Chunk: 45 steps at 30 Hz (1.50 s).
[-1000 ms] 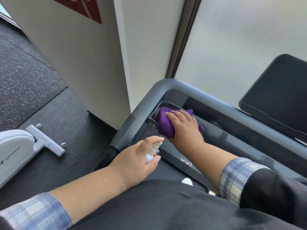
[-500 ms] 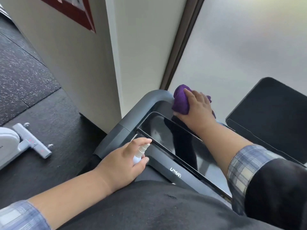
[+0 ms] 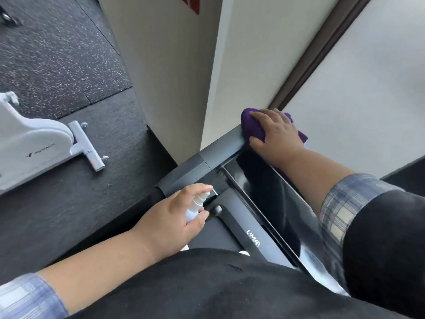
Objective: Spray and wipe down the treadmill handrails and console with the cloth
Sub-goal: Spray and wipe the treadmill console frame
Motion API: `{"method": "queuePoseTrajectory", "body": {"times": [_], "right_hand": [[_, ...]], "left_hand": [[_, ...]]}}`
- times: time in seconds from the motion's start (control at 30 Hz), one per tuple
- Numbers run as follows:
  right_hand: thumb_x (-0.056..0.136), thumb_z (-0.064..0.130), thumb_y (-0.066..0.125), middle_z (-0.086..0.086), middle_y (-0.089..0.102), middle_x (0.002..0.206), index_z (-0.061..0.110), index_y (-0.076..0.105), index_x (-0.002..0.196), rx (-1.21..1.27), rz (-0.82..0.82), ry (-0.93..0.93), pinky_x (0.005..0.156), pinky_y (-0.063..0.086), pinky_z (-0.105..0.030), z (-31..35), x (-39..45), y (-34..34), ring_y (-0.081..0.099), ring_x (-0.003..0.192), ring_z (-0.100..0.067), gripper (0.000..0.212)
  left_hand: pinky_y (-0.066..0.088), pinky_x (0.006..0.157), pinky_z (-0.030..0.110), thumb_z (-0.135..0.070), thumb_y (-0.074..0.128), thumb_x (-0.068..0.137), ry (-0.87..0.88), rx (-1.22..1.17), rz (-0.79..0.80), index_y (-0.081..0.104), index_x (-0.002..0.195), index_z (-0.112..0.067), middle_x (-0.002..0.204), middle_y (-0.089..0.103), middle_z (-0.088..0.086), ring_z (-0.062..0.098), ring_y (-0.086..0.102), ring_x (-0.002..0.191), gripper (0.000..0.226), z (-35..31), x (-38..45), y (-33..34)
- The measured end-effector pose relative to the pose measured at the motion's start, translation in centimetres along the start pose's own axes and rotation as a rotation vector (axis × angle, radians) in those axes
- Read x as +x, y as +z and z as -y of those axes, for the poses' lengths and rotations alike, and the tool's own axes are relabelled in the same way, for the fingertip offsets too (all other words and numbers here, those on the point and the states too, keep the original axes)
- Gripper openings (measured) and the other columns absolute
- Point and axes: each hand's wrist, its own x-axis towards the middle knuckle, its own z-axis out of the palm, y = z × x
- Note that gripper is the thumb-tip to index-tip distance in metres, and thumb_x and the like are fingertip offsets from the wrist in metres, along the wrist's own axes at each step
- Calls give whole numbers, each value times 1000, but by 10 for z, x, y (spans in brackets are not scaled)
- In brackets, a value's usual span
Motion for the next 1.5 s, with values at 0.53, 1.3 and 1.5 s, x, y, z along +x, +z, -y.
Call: {"method": "queuePoseTrajectory", "body": {"times": [0.53,1.3,1.5], "right_hand": [[79,54,68,3,58,136,32,57,137,-2,112,-619,109,34,-43,122,-35,44,47,132,-23,63],[80,53,70,1,59,135,31,59,134,44,27,-685,108,37,-48,134,-50,64,46,133,-28,59],[73,46,75,-2,52,145,27,55,141,-51,34,-480,115,31,-51,45,-15,24,39,141,-29,73]], "left_hand": [[45,77,12,-38,58,87,64,-97,-171,37,130,-45,87,61,-18,-1,60,79,49,-2,-17,-13],[49,77,16,-33,58,87,179,-62,-246,41,128,-36,87,63,-18,-1,62,78,44,-7,-10,-24],[47,74,15,-36,58,86,181,-44,-200,38,131,-38,85,62,-21,-3,60,74,49,-10,-5,-19]]}}
